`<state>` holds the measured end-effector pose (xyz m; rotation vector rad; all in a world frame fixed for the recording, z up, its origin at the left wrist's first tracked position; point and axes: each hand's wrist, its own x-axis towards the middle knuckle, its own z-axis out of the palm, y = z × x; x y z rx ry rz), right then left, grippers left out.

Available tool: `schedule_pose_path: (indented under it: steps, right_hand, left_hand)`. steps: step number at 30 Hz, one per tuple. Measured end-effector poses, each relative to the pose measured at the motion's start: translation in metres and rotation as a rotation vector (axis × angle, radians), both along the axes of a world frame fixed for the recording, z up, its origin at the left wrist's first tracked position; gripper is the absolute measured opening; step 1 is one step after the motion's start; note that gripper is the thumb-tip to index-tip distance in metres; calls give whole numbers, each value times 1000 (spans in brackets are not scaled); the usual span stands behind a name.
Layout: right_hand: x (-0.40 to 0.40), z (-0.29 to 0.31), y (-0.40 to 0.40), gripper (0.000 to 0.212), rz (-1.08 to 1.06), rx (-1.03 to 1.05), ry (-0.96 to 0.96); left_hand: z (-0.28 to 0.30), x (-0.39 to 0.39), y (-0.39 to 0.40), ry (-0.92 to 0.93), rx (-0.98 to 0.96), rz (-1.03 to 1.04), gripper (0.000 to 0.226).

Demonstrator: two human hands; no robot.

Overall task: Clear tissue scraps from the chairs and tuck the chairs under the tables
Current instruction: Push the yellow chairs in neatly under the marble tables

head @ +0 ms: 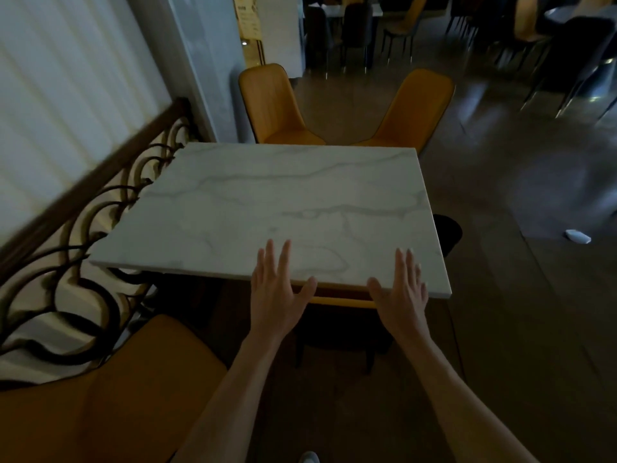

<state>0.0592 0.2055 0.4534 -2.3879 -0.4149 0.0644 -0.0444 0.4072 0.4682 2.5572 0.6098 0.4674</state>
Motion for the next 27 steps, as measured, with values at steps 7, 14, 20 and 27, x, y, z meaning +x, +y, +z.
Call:
schedule_pose_path:
  steps: [7,14,20,27]
  right_hand:
    - [-21,26,1,84,70,-13,-88]
    - [-50,39,15,84,108,20,-85]
    - [-99,47,54,83,167,18,-84]
    - [-200,64,170,82,397,21,-106]
  left_hand:
    - [33,-33,-9,-28,108,45,86]
    - [44,-69,0,-59,99,86,87]
    - [51,-126,30,-105,88,153,87]
    - [57,-255,113,-149,105,387,87]
